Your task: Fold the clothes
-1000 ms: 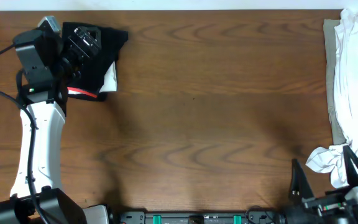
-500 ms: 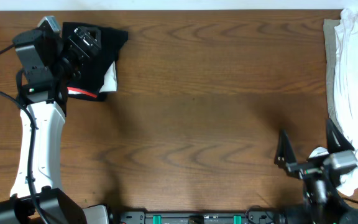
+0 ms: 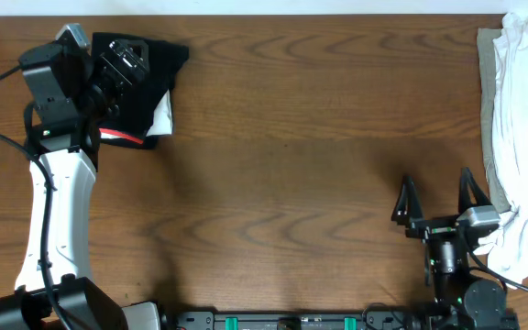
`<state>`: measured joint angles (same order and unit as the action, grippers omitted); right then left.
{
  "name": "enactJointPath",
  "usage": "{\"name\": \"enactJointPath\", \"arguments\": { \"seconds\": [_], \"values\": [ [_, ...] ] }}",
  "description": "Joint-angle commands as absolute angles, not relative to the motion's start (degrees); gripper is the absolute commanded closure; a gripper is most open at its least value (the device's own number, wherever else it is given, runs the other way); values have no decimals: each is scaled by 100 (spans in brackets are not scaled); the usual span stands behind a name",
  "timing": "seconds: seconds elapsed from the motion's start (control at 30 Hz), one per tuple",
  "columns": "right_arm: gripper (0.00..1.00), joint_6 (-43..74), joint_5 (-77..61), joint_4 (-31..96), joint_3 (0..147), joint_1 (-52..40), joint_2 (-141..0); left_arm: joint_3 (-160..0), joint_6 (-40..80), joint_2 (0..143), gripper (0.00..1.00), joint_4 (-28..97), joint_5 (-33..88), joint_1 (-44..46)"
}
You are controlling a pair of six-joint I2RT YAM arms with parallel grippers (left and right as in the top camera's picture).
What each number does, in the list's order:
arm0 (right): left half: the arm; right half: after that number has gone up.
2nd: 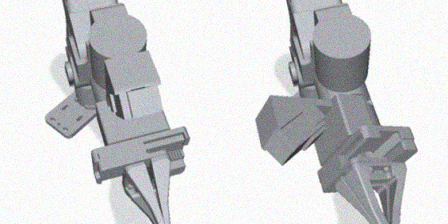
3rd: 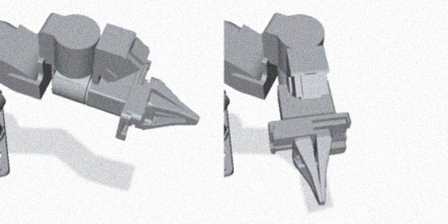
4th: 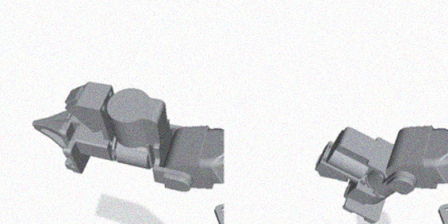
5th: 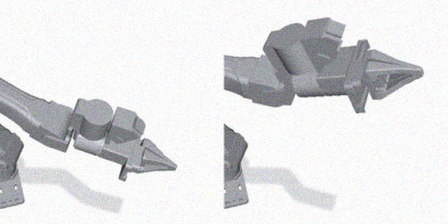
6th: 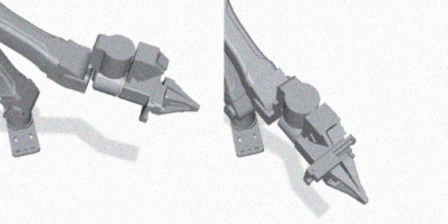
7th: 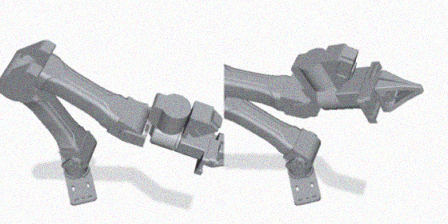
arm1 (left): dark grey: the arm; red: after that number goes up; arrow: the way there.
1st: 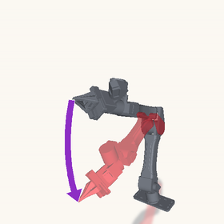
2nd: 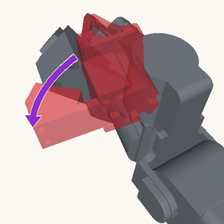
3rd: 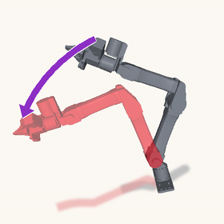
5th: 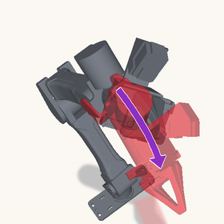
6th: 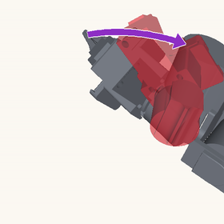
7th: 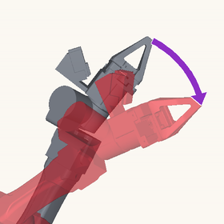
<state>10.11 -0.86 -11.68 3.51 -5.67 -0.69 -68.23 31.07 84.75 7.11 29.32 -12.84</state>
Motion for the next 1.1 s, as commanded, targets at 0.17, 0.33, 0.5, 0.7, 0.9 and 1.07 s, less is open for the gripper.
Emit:
{"name": "enactJointPath", "arguments": {
  "seconds": [0.17, 0.33, 0.5, 0.7, 0.9, 1.07],
  "values": [
    [1, 1109, 287, -1017, 30, -489, -27, -6895, 3070, 8521, 2, 707, 2886, -1273],
    [1, 805, 322, -703, 30, -489, -27, -6895, 3070, 8521, 2, 707, 2886, -1273],
    [1, 696, 322, -189, 30, -489, -27, -6895, 3070, 8521, 2, 707, 2886, -1273],
    [1, 655, 370, 392, 30, -489, -27, -6895, 3070, 8521, 2, 707, 2886, -1273],
    [1, 482, 362, 390, 30, -478, -27, -6895, 3070, 8521, 2, 707, 2886, -1273],
    [1, 482, 364, 392, 30, -478, -30, -6895, 3070, 8521, 2, 707, 2886, -1273]
  ]
}}
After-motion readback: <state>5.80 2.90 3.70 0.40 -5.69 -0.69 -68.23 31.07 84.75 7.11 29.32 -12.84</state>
